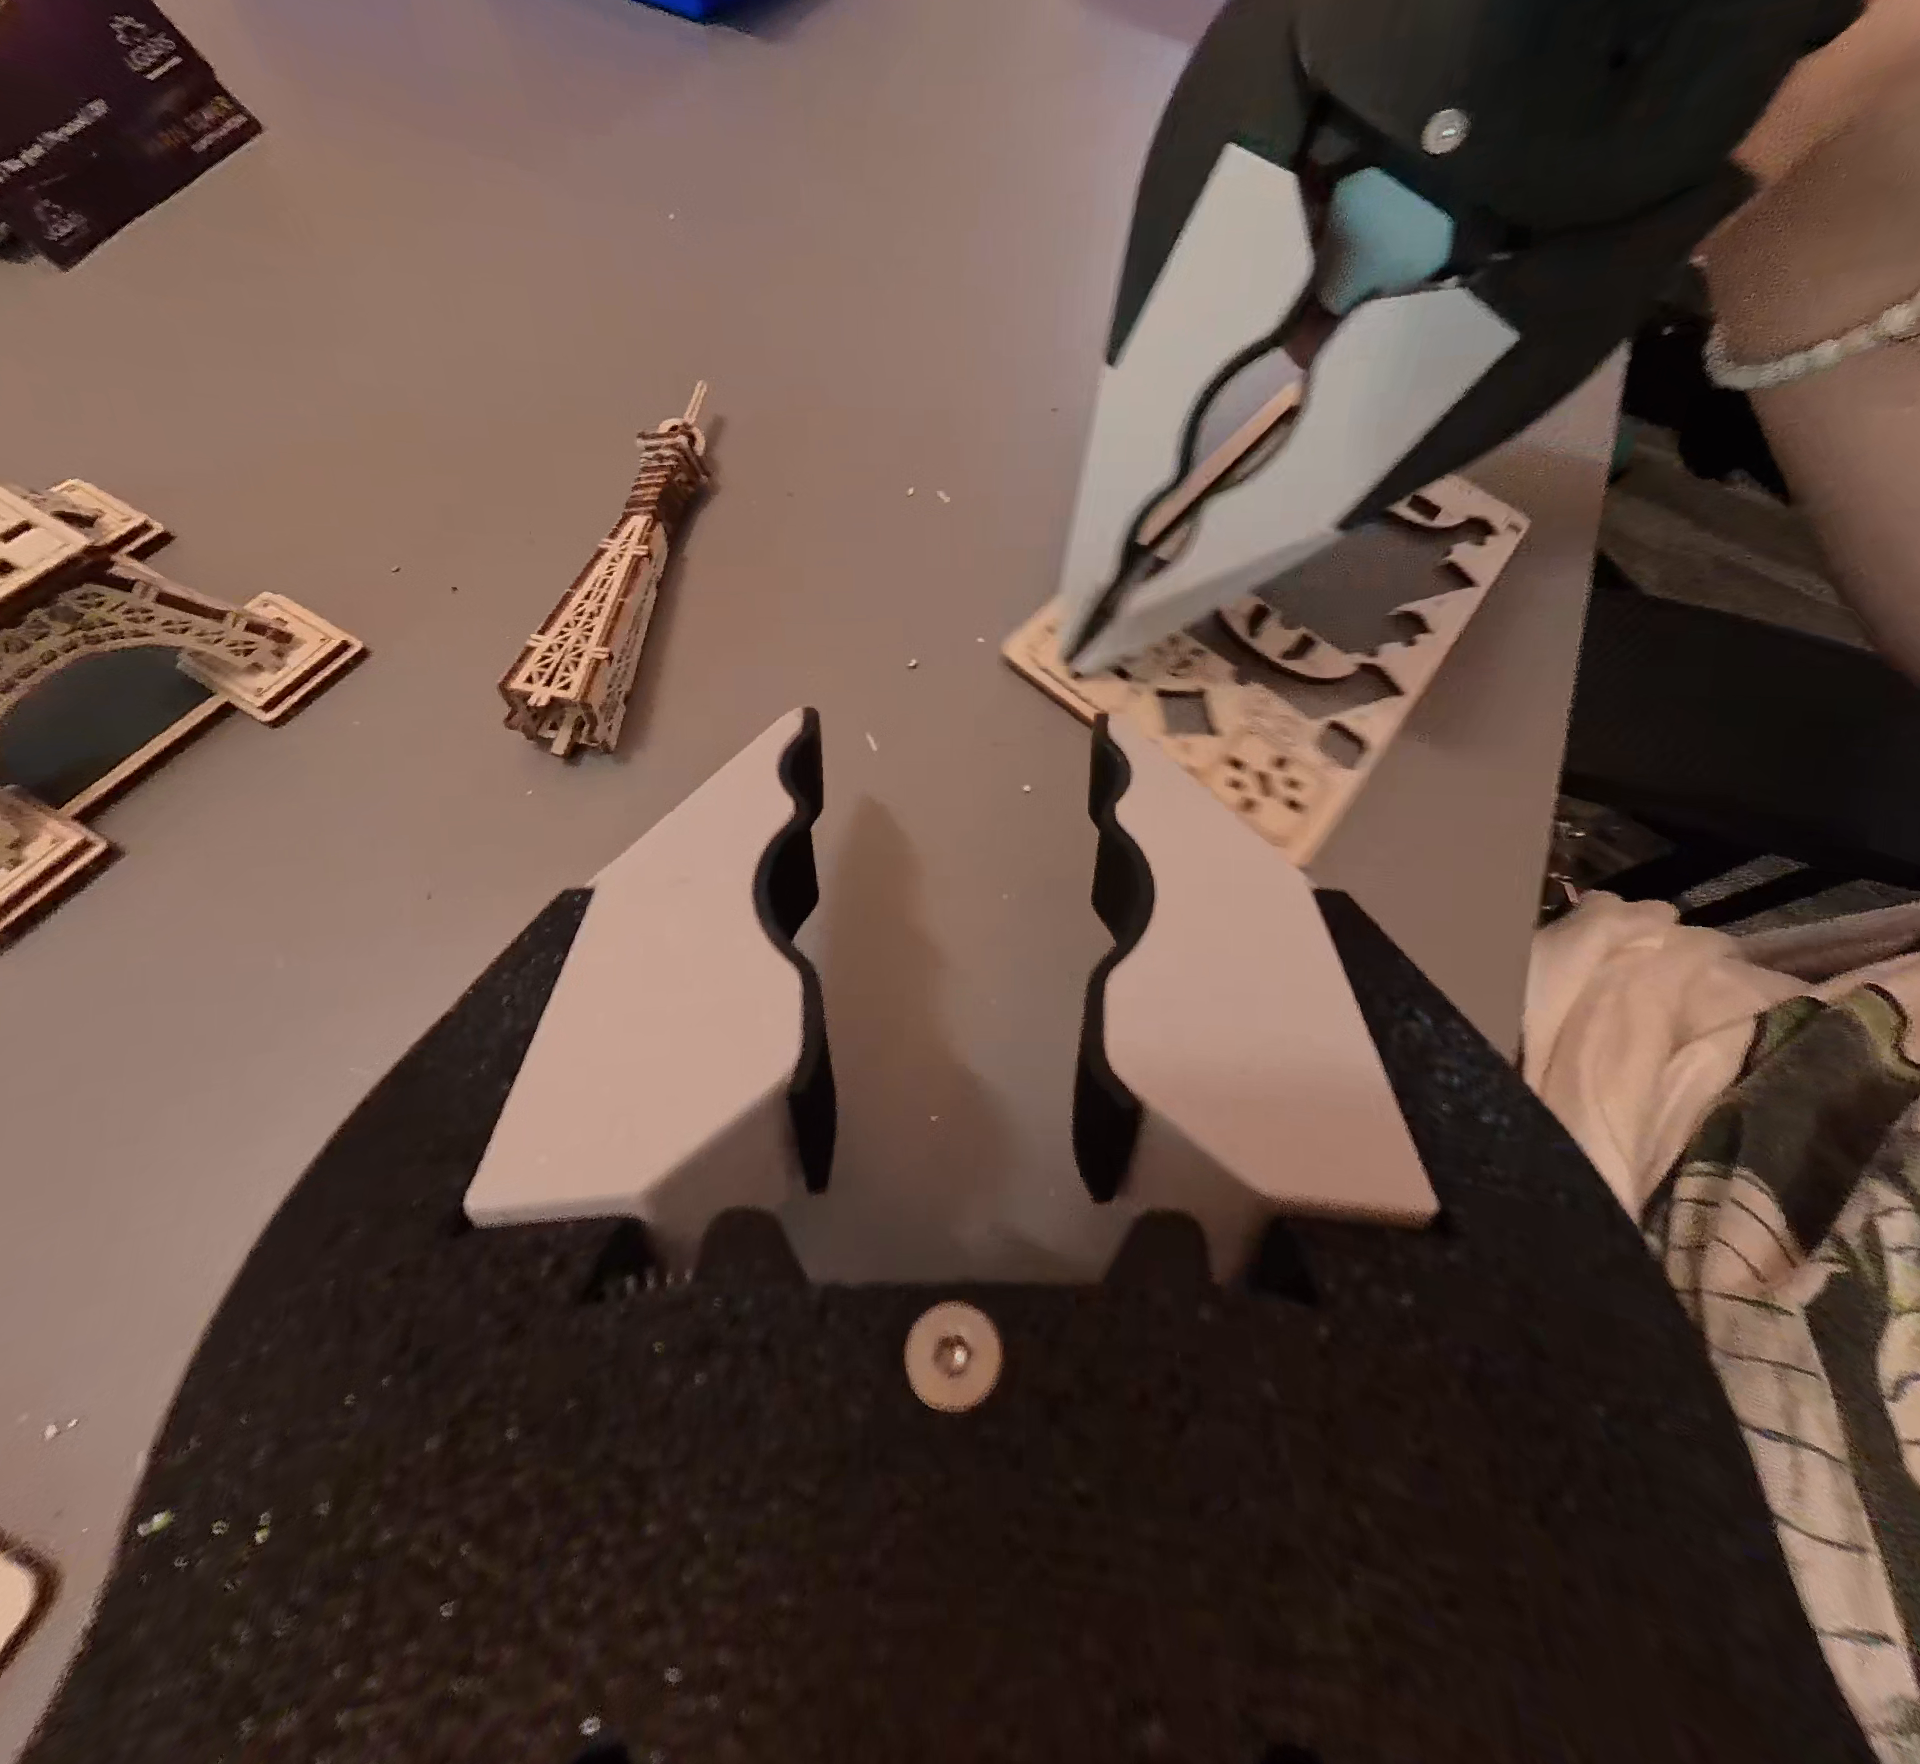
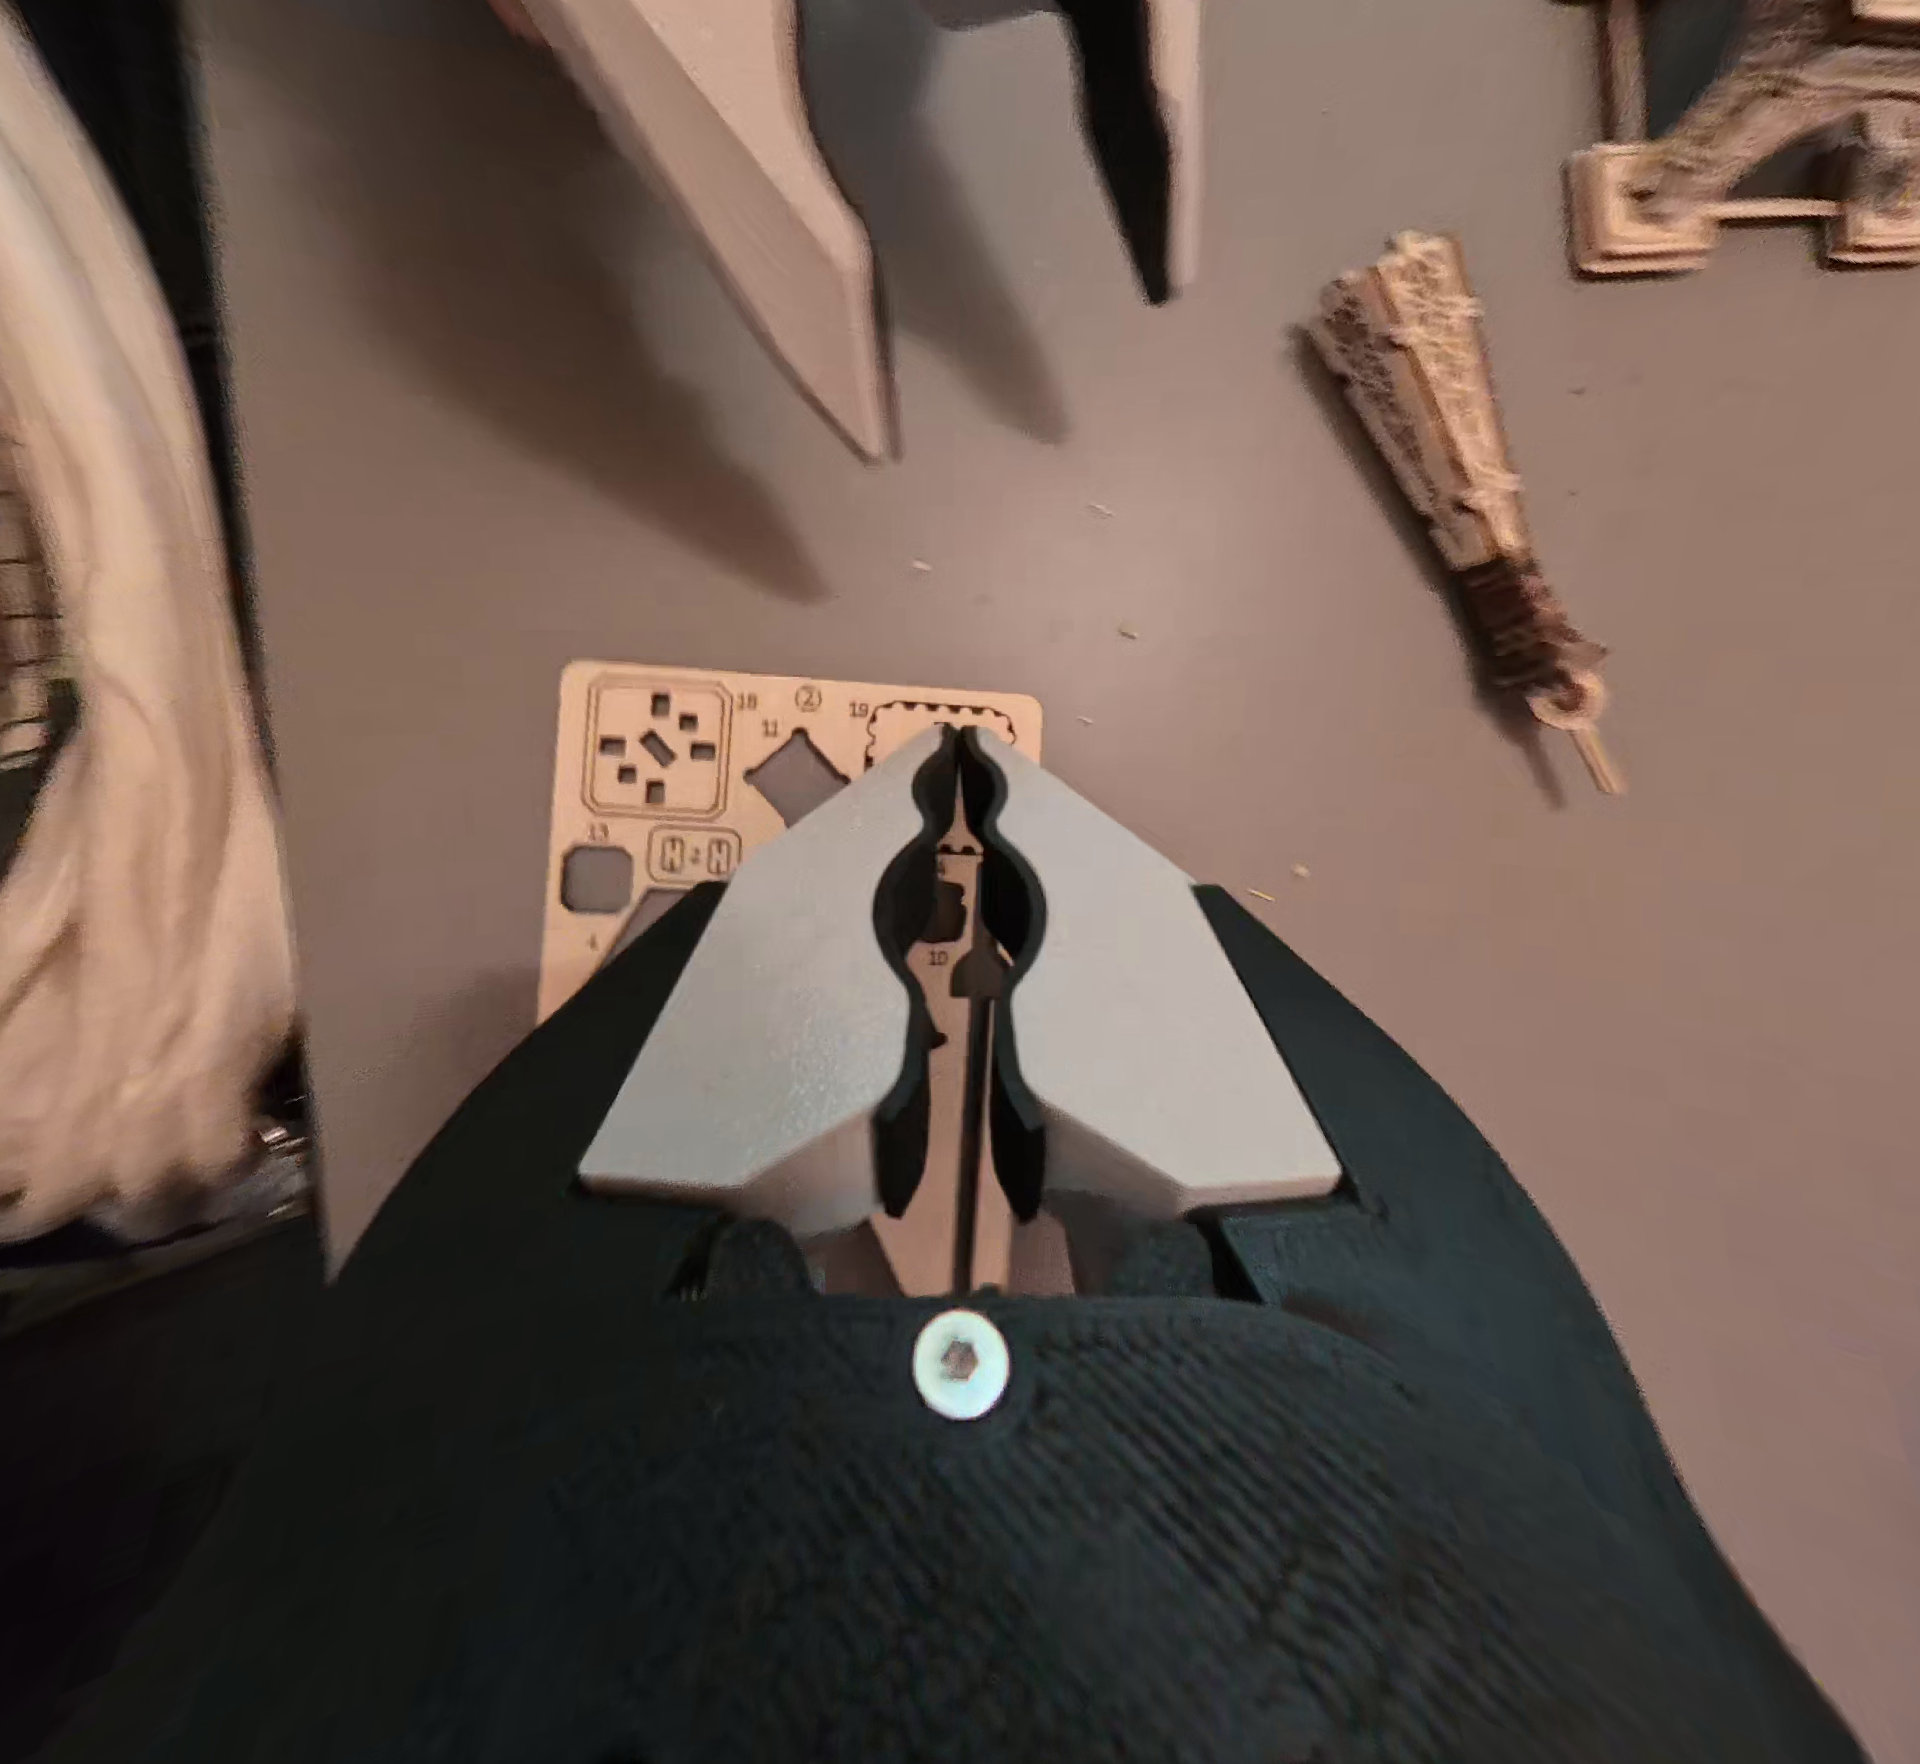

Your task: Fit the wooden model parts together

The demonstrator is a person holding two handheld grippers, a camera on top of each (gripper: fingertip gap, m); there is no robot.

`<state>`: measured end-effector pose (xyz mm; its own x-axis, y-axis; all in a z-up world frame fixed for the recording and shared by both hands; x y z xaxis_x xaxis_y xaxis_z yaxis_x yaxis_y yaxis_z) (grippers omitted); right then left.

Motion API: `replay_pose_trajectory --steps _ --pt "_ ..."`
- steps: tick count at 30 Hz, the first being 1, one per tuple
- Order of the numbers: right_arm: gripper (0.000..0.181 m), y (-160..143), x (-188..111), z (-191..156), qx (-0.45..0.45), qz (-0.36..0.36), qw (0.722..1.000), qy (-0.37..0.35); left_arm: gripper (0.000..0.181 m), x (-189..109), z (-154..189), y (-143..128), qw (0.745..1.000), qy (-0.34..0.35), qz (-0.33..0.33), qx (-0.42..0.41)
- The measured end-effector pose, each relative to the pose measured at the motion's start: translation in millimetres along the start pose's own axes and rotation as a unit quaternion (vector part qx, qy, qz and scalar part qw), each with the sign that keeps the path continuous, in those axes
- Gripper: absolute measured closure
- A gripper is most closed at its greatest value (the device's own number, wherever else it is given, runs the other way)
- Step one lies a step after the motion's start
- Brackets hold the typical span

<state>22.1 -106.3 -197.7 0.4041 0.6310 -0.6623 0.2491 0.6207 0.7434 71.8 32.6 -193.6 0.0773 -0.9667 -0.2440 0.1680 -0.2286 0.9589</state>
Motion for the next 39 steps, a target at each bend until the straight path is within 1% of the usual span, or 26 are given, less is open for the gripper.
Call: replay_pose_trajectory --steps 2,3,4,5,6,8,10,12,14,16,17,19,20,22,24,25,26,27,28,30,32,34,37,38,39 --pt "0.181 -4.5 -1.9 6.5 -0.001 0.004 0.999 -0.044 0.132 -0.9 1.2 0.5 1.000 -0.015 0.003 -0.016" --pt "0.172 -6.1 -2.9 5.9 0.008 0.014 0.999 -0.051 0.132 -1.3 0.9 0.2 1.000 -0.018 0.000 -0.021" --pt "0.144 -5.9 -5.7 4.7 0.016 0.023 0.998 -0.050 0.132 -1.8 -0.1 -0.5 1.000 -0.016 -0.004 -0.021" --pt "0.129 -4.5 -9.6 6.5 0.031 0.031 0.997 -0.066 0.132 -2.5 -1.2 -1.2 1.000 -0.012 -0.009 -0.017" --pt "0.132 -2.6 -13.3 6.4 0.048 0.041 0.996 -0.066 0.132 -3.1 -1.6 -1.6 1.000 -0.009 -0.013 -0.011" --pt "0.121 0.6 -17.6 2.5 0.070 0.052 0.995 -0.044 0.132 -3.6 -1.4 -1.0 1.000 -0.007 -0.016 -0.005" --pt "0.117 3.9 -20.4 -1.5 0.062 0.051 0.996 -0.037 0.132 -3.5 0.1 0.2 1.000 -0.009 -0.015 -0.002" --pt "0.113 3.3 -18.1 -10.1 0.048 0.032 0.998 -0.003 0.133 -3.7 1.7 -0.2 1.000 -0.011 -0.018 0.003" --pt "0.115 1.6 -11.1 -16.2 0.045 0.016 0.999 0.027 0.133 -4.1 2.6 -1.1 1.000 -0.011 -0.020 0.003" --pt "0.118 -4.0 -4.9 -18.0 0.038 -0.016 0.999 0.033 0.133 -4.6 4.2 -1.7 1.000 -0.013 -0.022 -0.002" --pt "0.131 -1.3 -4.2 -17.8 0.043 -0.005 0.998 0.035 0.133 -5.1 5.3 -2.0 1.000 -0.013 -0.023 -0.003" --pt "0.141 -1.4 -3.3 -18.6 0.034 -0.008 0.998 0.045 0.133 -6.0 6.9 -2.6 1.000 -0.012 -0.026 0.003" --pt "0.150 -1.0 -2.9 -20.4 0.030 -0.006 0.998 0.057 0.133 -6.4 7.7 -3.0 0.999 -0.012 -0.029 0.007" --pt "0.153 -0.3 -1.7 -19.3 0.024 0.000 0.998 0.052 0.133 -7.0 9.3 -3.8 0.999 -0.015 -0.033 0.007" --pt "0.181 -1.7 -1.9 -11.9 0.018 0.007 1.000 0.014 0.133 -7.9 10.8 -3.7 0.999 -0.021 -0.034 -0.003" --pt "0.181 -3.0 -2.6 -7.5 0.017 0.011 1.000 -0.010 0.133 -8.4 11.3 -3.3 0.999 -0.023 -0.032 -0.008" --pt "0.173 -3.5 -3.9 -6.2 0.024 0.020 0.999 -0.022 0.133 -9.0 11.6 -2.9 0.999 -0.025 -0.030 -0.012" --pt "0.134 -3.3 -6.2 -9.4 0.035 0.025 0.999 -0.010 0.133 -9.5 11.5 -2.7 0.999 -0.025 -0.030 -0.013" --pt "0.115 -1.4 -9.1 -11.3 0.038 0.031 0.999 -0.010 0.133 -10.0 11.2 -2.9 0.999 -0.023 -0.033 -0.012" --pt "0.120 2.7 -13.7 -17.0 0.037 0.038 0.999 0.010 0.133 -11.1 11.0 -3.2 0.999 -0.022 -0.038 -0.006" --pt "0.121 2.4 -11.2 -18.0 0.034 0.024 0.999 0.015 0.133 -10.5 11.4 -2.7 0.999 -0.022 -0.036 -0.005" --pt "0.116 -3.6 -4.8 -19.5 0.034 -0.015 0.999 0.025 0.133 -8.7 12.8 -2.4 0.999 -0.026 -0.035 -0.007" --pt "0.117 -3.2 -0.5 -21.0 0.034 -0.021 0.999 0.036 0.133 -7.6 15.7 -3.4 0.999 -0.030 -0.038 -0.004" --pt "0.123 -2.8 -0.9 -19.9 0.039 -0.025 0.998 0.034 0.133 -7.8 16.1 -4.3 0.999 -0.029 -0.039 -0.002" --pt "0.144 -2.4 -2.0 -18.1 0.038 -0.028 0.998 0.033 0.133 -8.2 16.3 -5.3 0.999 -0.028 -0.042 0.000"
Point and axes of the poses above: each gripper's, where its closed fingertips meet, x out along the fingers, y out of its top, z = x × y across the jaws, the point moved 8 cm from there along -x, back along the fingers, and after that the axes turned 15 degrees about z, right-handed, at the moved point
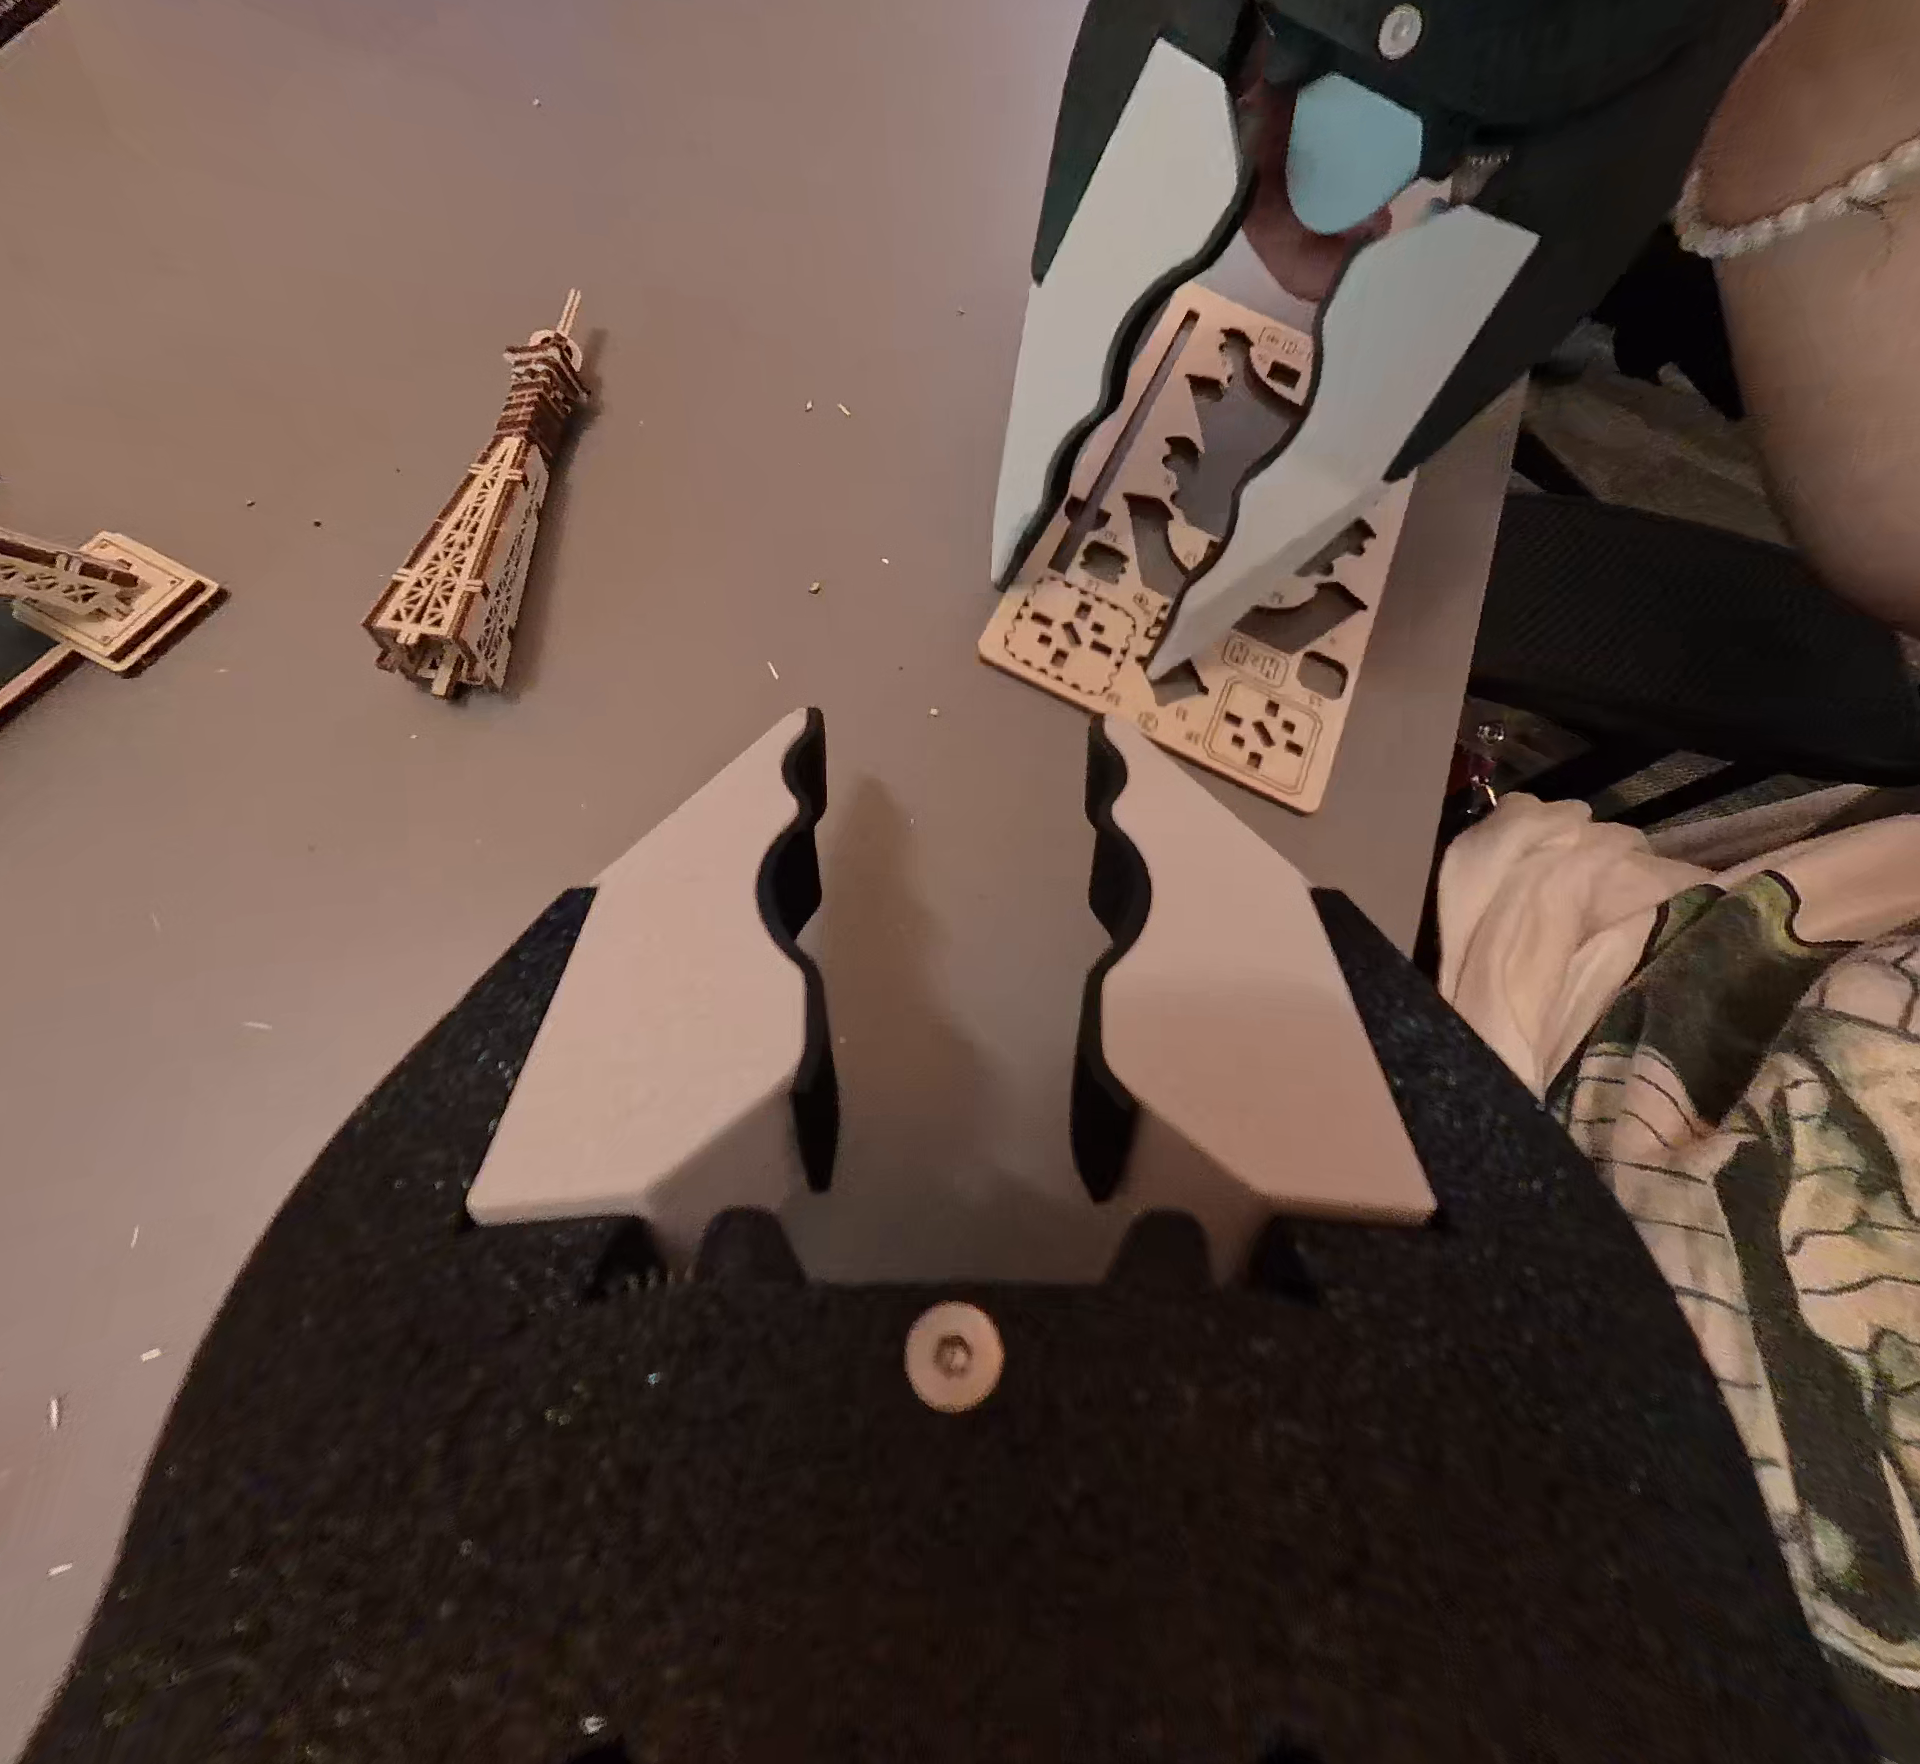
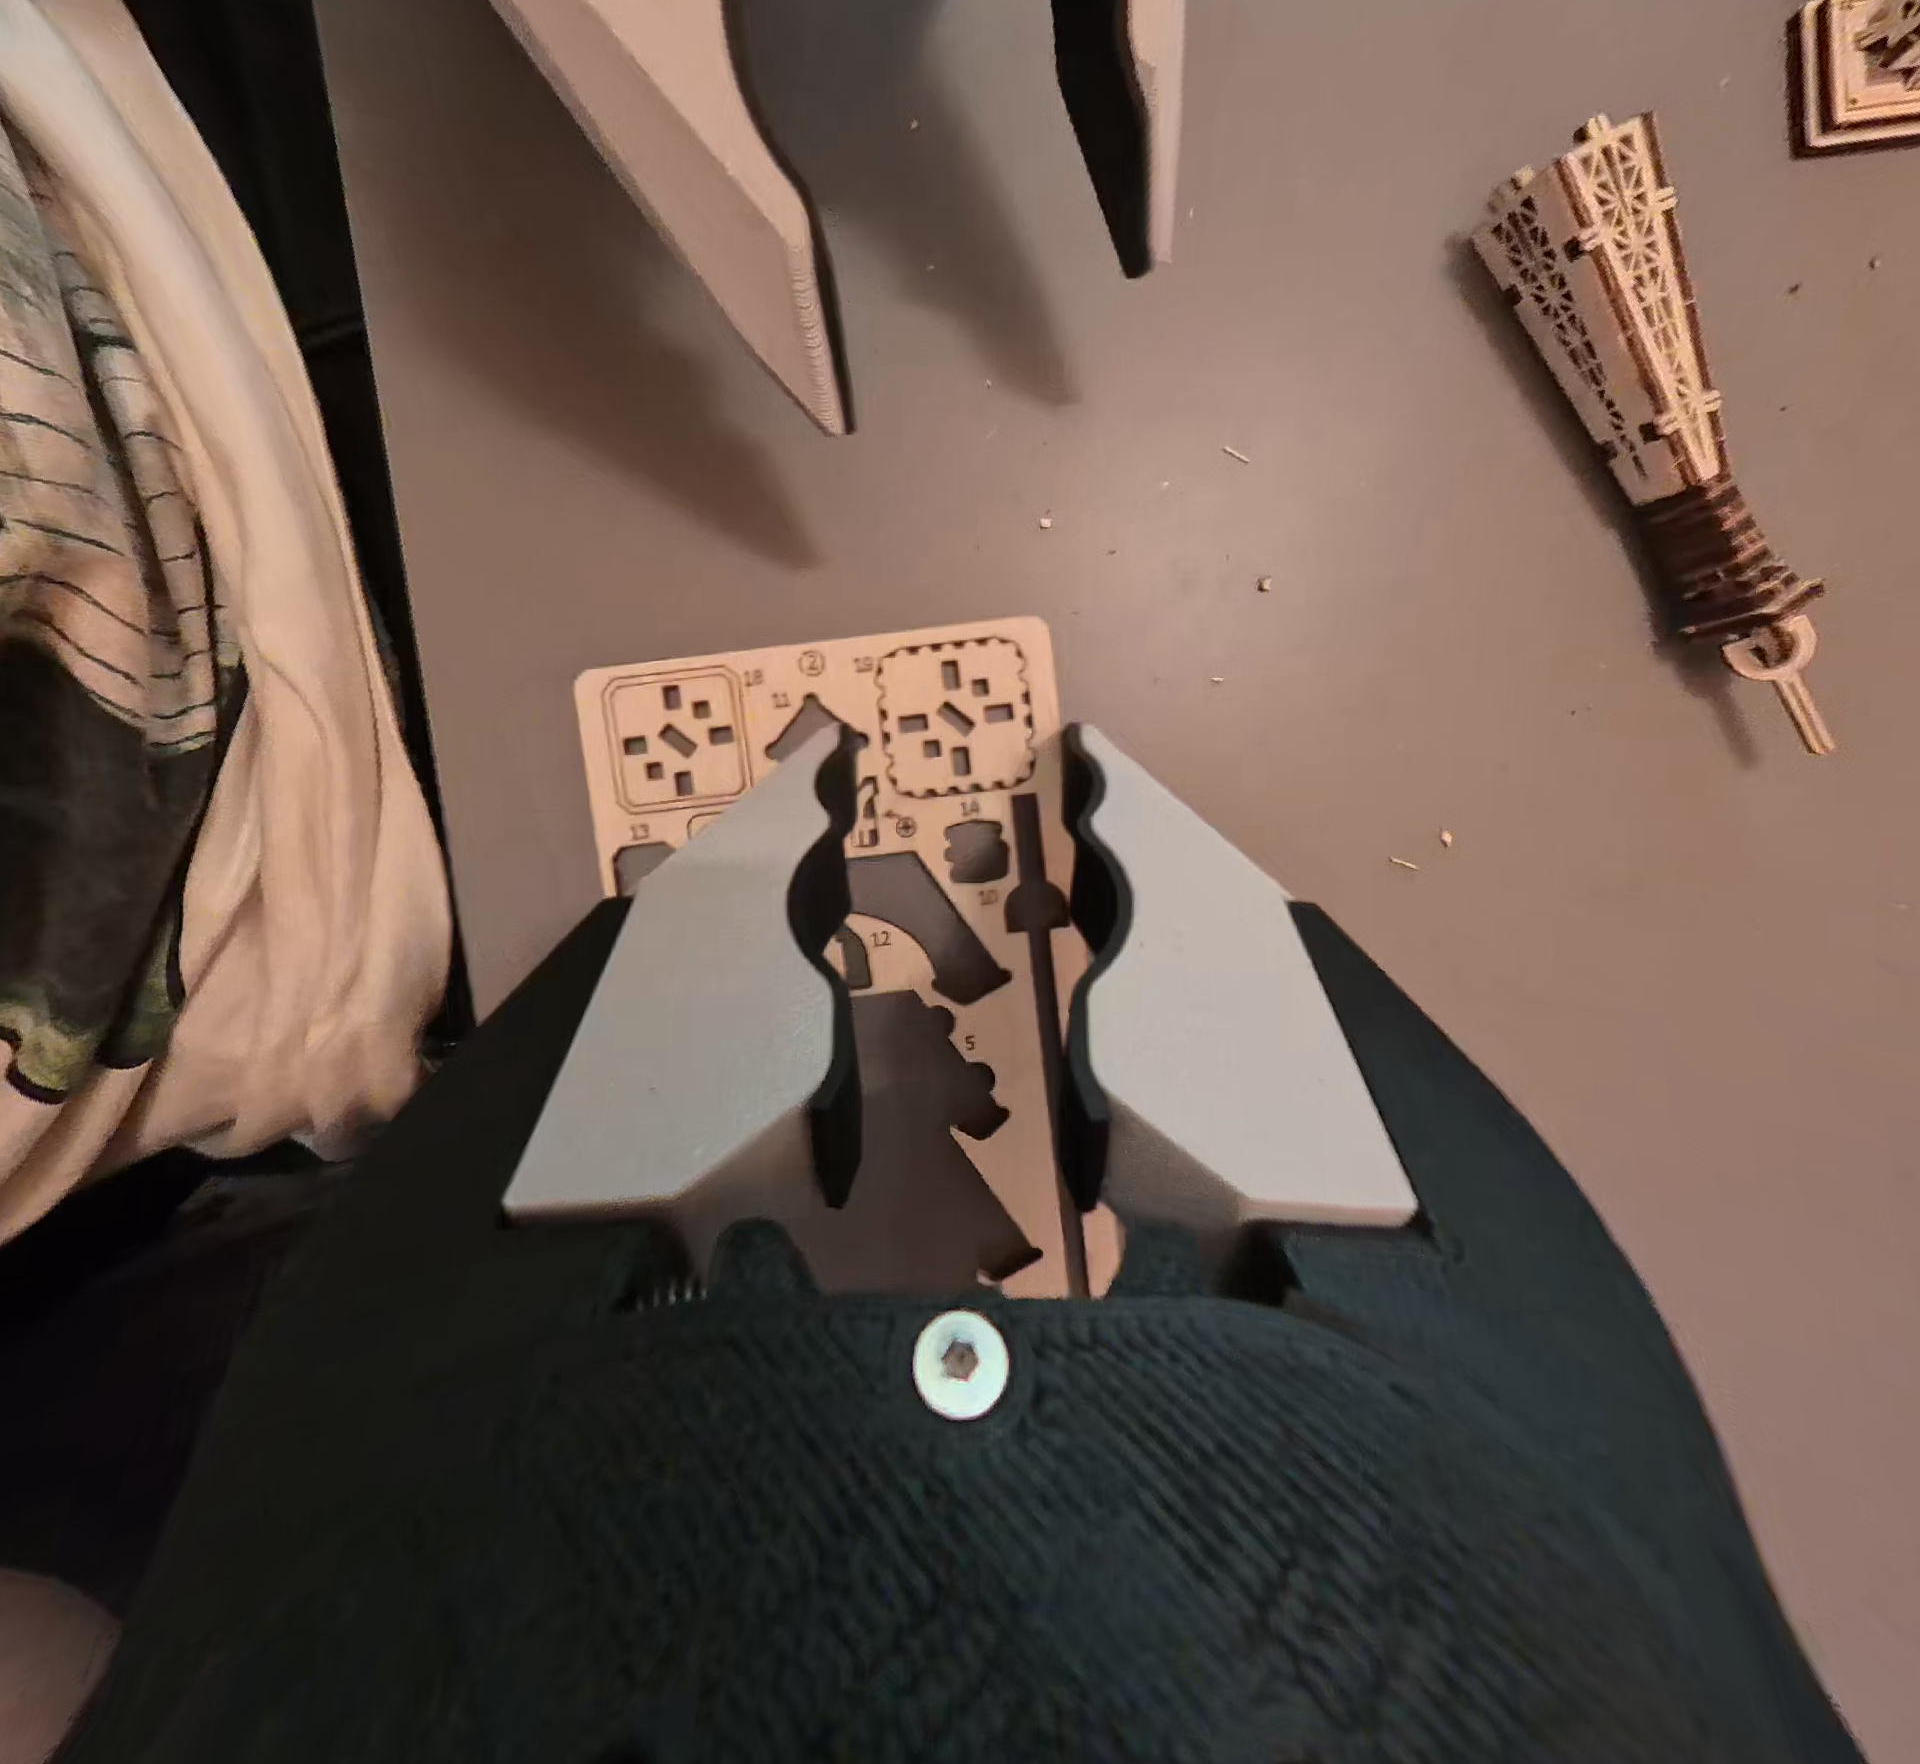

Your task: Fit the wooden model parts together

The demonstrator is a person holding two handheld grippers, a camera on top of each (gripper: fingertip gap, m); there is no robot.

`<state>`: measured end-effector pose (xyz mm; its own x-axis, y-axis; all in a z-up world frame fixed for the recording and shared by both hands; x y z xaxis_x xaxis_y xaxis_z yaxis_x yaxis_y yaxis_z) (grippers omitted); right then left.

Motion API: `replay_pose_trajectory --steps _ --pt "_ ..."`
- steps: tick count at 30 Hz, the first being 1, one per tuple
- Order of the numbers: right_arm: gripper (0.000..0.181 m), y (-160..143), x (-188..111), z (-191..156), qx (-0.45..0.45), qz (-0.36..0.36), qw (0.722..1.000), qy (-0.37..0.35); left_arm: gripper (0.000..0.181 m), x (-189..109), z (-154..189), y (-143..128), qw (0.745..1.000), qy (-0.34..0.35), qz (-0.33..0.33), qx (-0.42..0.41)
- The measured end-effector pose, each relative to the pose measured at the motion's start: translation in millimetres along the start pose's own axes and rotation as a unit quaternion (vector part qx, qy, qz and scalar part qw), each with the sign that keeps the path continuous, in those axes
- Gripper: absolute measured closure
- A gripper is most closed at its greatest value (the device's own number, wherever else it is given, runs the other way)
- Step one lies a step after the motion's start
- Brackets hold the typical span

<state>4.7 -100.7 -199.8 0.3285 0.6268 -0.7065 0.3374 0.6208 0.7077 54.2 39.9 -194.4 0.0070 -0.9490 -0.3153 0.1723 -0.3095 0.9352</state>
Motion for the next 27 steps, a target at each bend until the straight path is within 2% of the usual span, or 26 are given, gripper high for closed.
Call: replay_pose_trajectory --steps 4,6,9,12,15,17,20,23,25,26,27 --pt "0.144 -0.7 -0.4 3.2 -0.005 0.005 1.000 0.001 0.133 -1.7 -0.5 -1.7 1.000 0.001 -0.001 -0.007" --pt "0.144 1.9 -1.2 7.7 -0.008 0.026 0.999 -0.039 0.133 -2.5 -1.2 -0.5 1.000 0.004 0.004 -0.015" --pt "0.144 12.4 -10.4 12.4 -0.018 0.088 0.990 -0.108 0.128 -2.8 -1.2 2.2 0.999 -0.002 0.015 -0.038" --pt "0.144 32.1 -22.3 13.3 -0.015 0.180 0.966 -0.185 0.128 -1.6 -0.3 7.5 0.995 -0.031 0.043 -0.084" --pt "0.144 45.1 -29.8 13.0 -0.026 0.227 0.937 -0.263 0.142 -1.0 1.9 12.5 0.986 -0.071 0.068 -0.133" --pt "0.144 50.5 -28.2 9.6 -0.036 0.238 0.931 -0.275 0.170 -2.7 1.4 14.8 0.983 -0.089 0.084 -0.140" --pt "0.134 54.4 -29.8 9.3 -0.045 0.250 0.932 -0.258 0.173 -9.6 -1.1 15.3 0.981 -0.108 0.093 -0.130" --pt "0.103 57.6 -38.3 21.0 0.039 0.304 0.937 -0.166 0.179 -22.6 -3.6 17.5 0.978 -0.154 0.088 -0.109" --pt "0.103 57.0 -36.4 26.9 0.093 0.308 0.946 -0.043 0.179 -31.7 -12.2 20.3 0.982 -0.155 0.079 -0.077" --pt "0.107 57.9 -33.8 27.9 0.085 0.302 0.949 0.005 0.180 -37.0 -15.3 21.4 0.981 -0.168 0.069 -0.067" --pt "0.114 59.2 -31.3 28.7 0.064 0.295 0.953 0.024 0.180 -42.3 -17.7 21.6 0.980 -0.183 0.050 -0.062"
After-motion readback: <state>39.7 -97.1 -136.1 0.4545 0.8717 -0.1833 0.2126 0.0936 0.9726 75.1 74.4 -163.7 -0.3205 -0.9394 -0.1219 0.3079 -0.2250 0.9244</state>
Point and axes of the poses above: each gripper's, where its closed fingertips meet, x out along the fingers, y out of its top, z = x × y across the jaws, the point moved 8 cm from there along -x, back along the fingers, and after that the axes turned 15 degrees about z, right-handed, at the moved point
